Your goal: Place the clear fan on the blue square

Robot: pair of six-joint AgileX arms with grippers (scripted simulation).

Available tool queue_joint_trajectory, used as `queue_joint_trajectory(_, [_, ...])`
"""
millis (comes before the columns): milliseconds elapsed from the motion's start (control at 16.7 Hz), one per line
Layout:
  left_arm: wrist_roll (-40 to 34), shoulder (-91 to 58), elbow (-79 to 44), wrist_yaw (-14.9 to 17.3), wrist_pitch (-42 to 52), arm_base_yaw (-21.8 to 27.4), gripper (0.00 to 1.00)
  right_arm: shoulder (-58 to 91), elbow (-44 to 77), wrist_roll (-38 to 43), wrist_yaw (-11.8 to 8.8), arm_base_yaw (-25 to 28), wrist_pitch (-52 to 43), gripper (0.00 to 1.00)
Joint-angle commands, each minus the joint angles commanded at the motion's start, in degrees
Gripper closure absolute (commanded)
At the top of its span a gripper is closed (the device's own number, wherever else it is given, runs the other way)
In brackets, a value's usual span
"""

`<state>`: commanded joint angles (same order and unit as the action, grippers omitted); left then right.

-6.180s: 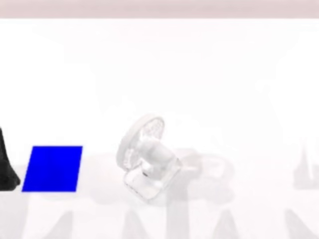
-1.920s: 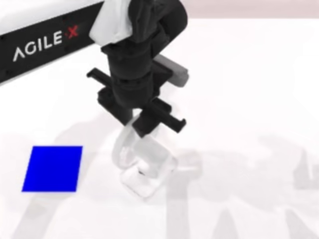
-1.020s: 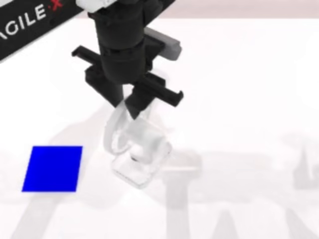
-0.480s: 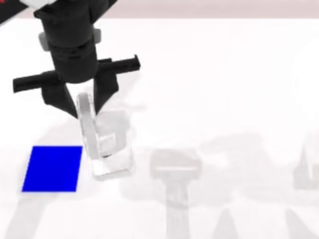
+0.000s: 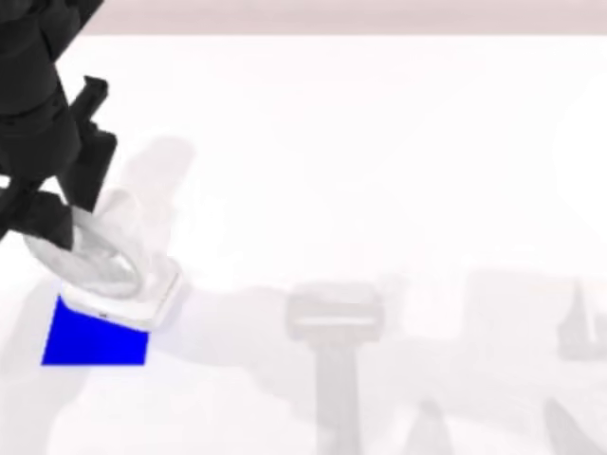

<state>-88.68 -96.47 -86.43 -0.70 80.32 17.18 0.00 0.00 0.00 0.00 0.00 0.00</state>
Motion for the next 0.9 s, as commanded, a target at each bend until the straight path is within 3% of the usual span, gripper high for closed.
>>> queue_joint_trajectory(300, [-13.7, 4.2, 5.5, -0.2, -1.6, -4.0, 1.00, 0.0, 0.0, 0.0, 0.0, 0.0, 0.0, 0.00])
queue_joint_trajectory(900, [-14.7, 4.1, 9.4, -0.2, -5.8, -4.5, 1.00, 0.0, 0.0, 0.0, 0.0, 0.0, 0.0, 0.00])
